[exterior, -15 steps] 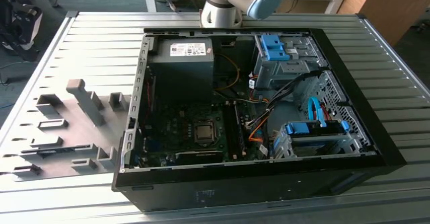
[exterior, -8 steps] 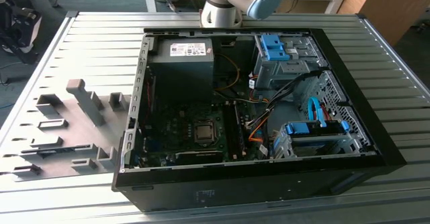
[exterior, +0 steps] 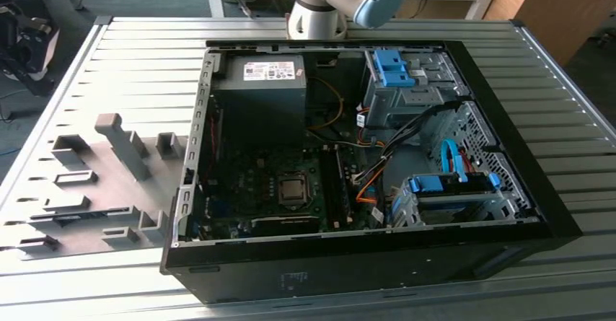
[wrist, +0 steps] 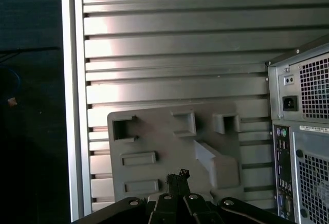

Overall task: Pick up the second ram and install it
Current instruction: 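Reach for the second ram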

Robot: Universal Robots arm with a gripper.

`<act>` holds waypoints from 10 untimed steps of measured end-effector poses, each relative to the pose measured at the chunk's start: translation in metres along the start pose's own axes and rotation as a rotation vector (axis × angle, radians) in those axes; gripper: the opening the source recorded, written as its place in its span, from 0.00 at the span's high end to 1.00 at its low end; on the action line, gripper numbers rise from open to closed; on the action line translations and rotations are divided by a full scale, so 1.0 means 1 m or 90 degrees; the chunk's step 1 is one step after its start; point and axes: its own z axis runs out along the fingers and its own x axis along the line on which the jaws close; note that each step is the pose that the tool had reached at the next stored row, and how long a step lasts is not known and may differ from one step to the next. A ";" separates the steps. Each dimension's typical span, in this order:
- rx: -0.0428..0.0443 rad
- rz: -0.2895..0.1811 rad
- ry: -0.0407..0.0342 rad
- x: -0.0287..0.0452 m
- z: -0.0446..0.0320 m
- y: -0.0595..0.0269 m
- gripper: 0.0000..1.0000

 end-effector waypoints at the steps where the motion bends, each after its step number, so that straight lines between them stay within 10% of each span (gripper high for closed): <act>1: 0.0000 0.000 0.0000 0.0004 0.0007 -0.0001 0.89; 10: -0.0001 0.000 -0.0001 0.0042 0.0061 -0.0011 0.89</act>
